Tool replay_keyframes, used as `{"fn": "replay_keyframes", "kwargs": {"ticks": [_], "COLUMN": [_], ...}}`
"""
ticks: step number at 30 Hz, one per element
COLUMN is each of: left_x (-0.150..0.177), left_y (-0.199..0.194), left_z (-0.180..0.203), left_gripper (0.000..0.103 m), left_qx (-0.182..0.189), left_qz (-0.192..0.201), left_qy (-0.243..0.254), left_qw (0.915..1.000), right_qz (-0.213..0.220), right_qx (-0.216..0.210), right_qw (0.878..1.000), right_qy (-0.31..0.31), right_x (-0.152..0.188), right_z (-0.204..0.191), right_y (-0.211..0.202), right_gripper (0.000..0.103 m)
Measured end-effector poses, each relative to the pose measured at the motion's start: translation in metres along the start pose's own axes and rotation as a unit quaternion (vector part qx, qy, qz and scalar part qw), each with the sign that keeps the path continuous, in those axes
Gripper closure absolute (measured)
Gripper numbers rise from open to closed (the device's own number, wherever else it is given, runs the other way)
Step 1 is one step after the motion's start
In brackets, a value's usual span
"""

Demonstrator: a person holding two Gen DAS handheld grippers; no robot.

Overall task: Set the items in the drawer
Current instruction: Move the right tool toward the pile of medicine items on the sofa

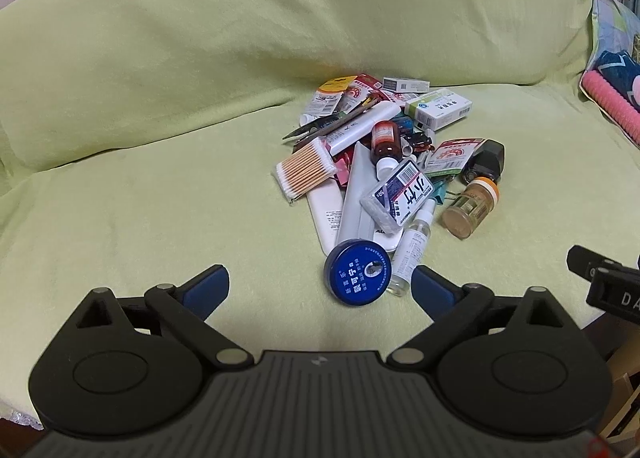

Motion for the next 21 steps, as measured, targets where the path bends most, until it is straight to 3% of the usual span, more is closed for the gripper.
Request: {"fn": "replay_keyframes", "kwargs": {"ticks": [5, 13, 21], "left_x": [0.001, 0.011, 0.019], "left_y": [-0.012, -0.02, -0.024], "left_z": [-0.006, -0.013, -0.022], "left_gripper": [0.005, 0.005, 0.005], "left_qx": [0.012, -0.014, -0.015], "left_qz": [0.003, -0.01, -0.009], "left_qy": [-0.005, -0.018, -0.016], "left_qw": [0.9999, 0.9997, 0.9997], "right_qz": [0.009, 0.013, 0.008], "right_qx": [-0.008, -0.018, -0.018], "right_qw": [1.0, 1.0, 1.0], "right_qy": [0.002, 0.002, 0.001], "right_x": [0.0, 0.001, -0.002], "right_z": [-0.004, -0.011, -0.014], "right_y": [-0.006, -0.008, -0.011], "right_gripper": [0.001, 0.001, 0.001]}}
Point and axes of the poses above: each gripper's, at about its wrist camera, not at the fingertips, and y roughly the way its jaws point, z to its right, x to its underside, the point moved 3 cm from there along y, roughly the way its jaws point, and after that the axes turned 8 degrees about -z, right-handed, at the moved point
